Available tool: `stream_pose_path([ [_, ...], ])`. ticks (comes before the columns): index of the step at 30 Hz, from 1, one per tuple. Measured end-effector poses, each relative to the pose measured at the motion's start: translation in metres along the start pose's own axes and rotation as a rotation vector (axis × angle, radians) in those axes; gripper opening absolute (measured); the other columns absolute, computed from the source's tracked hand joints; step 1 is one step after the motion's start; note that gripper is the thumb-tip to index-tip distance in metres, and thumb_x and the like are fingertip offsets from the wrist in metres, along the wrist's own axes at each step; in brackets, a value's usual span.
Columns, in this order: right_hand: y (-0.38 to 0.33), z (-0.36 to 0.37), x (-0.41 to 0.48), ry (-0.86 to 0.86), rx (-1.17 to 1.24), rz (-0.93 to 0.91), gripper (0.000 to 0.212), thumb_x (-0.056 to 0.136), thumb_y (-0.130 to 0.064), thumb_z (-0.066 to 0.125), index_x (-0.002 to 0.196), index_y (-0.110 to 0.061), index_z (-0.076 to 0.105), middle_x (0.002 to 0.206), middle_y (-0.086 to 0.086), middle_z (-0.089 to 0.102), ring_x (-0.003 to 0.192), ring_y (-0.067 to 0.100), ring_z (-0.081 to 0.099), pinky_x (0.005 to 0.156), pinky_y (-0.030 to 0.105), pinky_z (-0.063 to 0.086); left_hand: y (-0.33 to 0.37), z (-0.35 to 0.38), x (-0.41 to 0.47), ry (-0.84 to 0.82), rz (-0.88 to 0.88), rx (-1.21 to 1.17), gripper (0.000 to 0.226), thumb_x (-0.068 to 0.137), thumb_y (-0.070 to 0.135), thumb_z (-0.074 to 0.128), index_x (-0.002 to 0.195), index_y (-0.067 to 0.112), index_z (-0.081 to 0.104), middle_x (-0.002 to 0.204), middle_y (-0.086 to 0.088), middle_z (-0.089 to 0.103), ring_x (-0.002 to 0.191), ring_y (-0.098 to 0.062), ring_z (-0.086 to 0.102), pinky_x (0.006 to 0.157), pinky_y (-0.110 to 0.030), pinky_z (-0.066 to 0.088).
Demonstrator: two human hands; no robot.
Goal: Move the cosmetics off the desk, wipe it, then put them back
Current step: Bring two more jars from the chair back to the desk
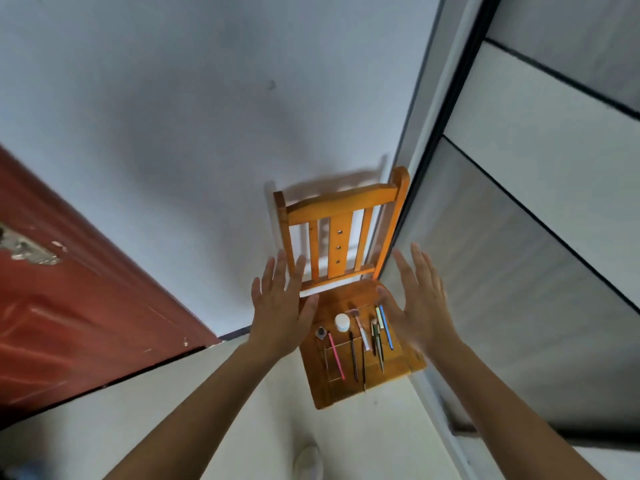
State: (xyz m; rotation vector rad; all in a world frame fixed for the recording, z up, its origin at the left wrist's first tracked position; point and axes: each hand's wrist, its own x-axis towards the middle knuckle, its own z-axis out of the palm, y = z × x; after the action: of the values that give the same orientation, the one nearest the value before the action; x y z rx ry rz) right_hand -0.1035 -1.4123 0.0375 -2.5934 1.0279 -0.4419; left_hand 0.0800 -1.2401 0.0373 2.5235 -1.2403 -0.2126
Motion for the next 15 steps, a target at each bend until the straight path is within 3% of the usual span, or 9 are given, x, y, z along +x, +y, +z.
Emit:
stream_pose_path([
  [5, 0.047, 0.033, 0.04, -0.085, 0.035, 0.038, 0.069, 0.099, -0.063, 0.034, 0.159, -0.033, 0.017, 0.168, 0.005, 0.012, 0.155, 0.027, 0.009, 0.12, 0.048, 0.015, 0.005, 0.045, 0.049, -0.066, -0.042, -0.033, 0.069, 0.099, 0.06, 0.03, 0.157, 0.035, 0.004, 0.166, 0.001, -0.009, 0.153, -0.023, -0.008, 0.122, -0.056, 0.01],
  [8, 0.076, 0.072, 0.055, -0.22, 0.034, 0.022, 0.071, 0.099, -0.064, 0.035, 0.158, -0.028, 0.021, 0.167, 0.007, 0.015, 0.154, 0.028, 0.013, 0.121, 0.046, 0.02, 0.003, 0.083, 0.062, -0.134, -0.146, -0.075, 0.069, 0.101, 0.054, 0.037, 0.158, 0.031, 0.007, 0.167, 0.001, -0.004, 0.154, -0.024, -0.005, 0.122, -0.057, 0.013],
  [11, 0.104, 0.122, 0.066, -0.353, 0.022, -0.034, 0.076, 0.099, -0.058, 0.046, 0.16, -0.028, 0.014, 0.169, 0.003, 0.008, 0.155, 0.024, 0.007, 0.124, 0.042, 0.013, -0.001, 0.129, 0.073, -0.178, -0.29, -0.131, 0.072, 0.099, 0.056, 0.039, 0.158, 0.031, 0.007, 0.167, 0.002, 0.001, 0.154, -0.025, 0.001, 0.122, -0.056, 0.012],
  [15, 0.136, 0.192, 0.077, -0.562, -0.021, -0.095, 0.076, 0.098, -0.058, 0.047, 0.159, -0.029, 0.014, 0.169, 0.002, 0.007, 0.156, 0.023, 0.007, 0.125, 0.046, 0.011, -0.013, 0.199, 0.084, -0.272, -0.411, -0.22, 0.067, 0.099, 0.055, 0.044, 0.156, 0.03, 0.019, 0.163, 0.003, 0.025, 0.148, -0.026, 0.028, 0.117, -0.057, 0.028],
])
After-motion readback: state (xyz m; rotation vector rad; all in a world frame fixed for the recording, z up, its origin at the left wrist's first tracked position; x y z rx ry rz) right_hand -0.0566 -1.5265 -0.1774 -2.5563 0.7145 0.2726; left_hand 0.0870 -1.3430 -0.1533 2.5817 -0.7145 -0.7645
